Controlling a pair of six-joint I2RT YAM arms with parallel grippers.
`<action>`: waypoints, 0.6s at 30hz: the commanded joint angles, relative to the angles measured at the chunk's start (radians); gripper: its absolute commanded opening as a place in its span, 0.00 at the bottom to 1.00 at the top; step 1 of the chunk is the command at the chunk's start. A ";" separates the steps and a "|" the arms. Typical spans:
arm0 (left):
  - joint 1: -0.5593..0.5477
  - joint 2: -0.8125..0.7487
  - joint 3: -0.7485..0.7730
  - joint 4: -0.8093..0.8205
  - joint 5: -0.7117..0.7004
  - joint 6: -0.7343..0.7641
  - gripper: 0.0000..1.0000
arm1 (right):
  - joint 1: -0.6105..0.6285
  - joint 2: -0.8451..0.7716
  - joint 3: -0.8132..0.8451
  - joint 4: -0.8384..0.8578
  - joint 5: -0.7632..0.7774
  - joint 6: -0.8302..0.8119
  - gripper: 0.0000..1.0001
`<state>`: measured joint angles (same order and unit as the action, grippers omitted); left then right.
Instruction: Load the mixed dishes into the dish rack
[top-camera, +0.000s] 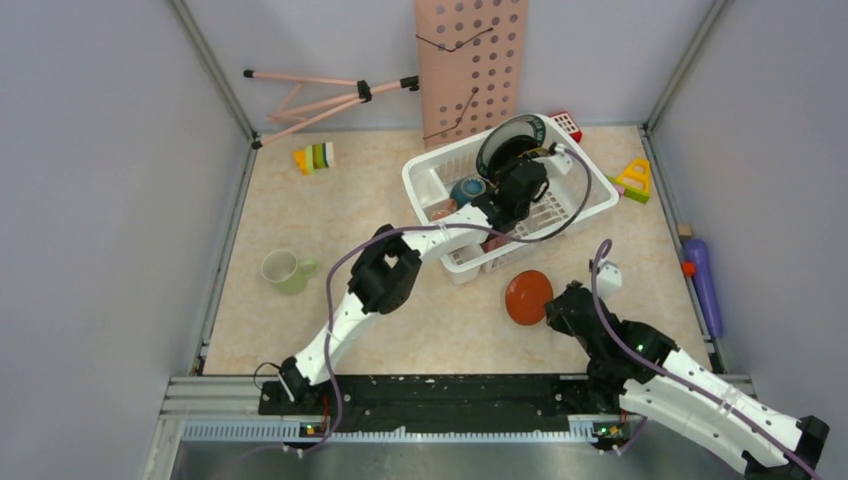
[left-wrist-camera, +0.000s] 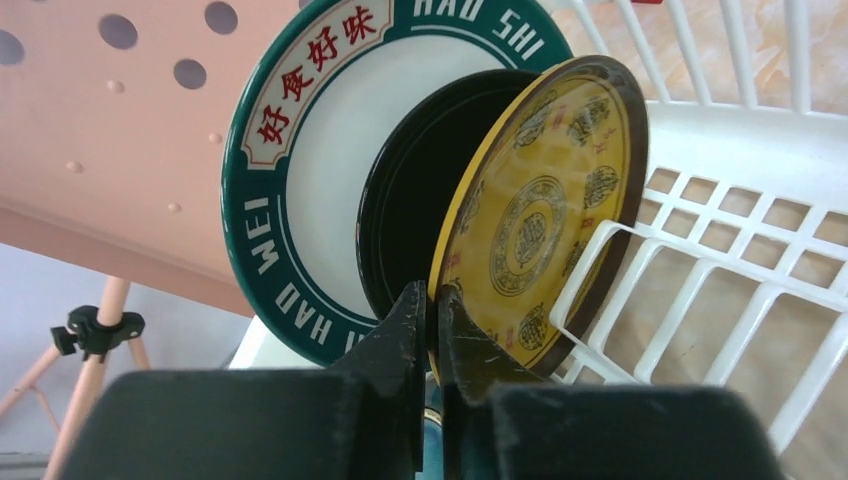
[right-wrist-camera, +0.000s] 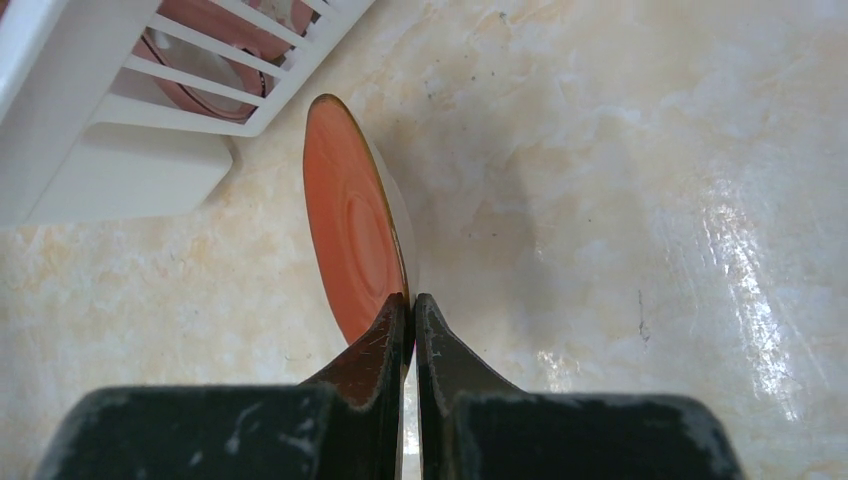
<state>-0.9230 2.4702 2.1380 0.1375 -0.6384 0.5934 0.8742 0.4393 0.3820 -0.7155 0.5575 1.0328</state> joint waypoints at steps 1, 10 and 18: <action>0.024 -0.018 0.051 -0.039 0.014 -0.168 0.21 | -0.006 0.017 0.108 -0.017 0.068 -0.005 0.00; 0.049 -0.121 0.036 -0.180 0.085 -0.351 0.71 | -0.009 0.081 0.198 -0.108 0.109 -0.004 0.00; 0.122 -0.308 -0.006 -0.288 0.402 -0.731 0.76 | -0.011 0.109 0.366 -0.141 0.125 -0.143 0.00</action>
<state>-0.8471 2.3634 2.1365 -0.1341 -0.4313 0.1154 0.8677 0.5331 0.6212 -0.8673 0.6346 0.9699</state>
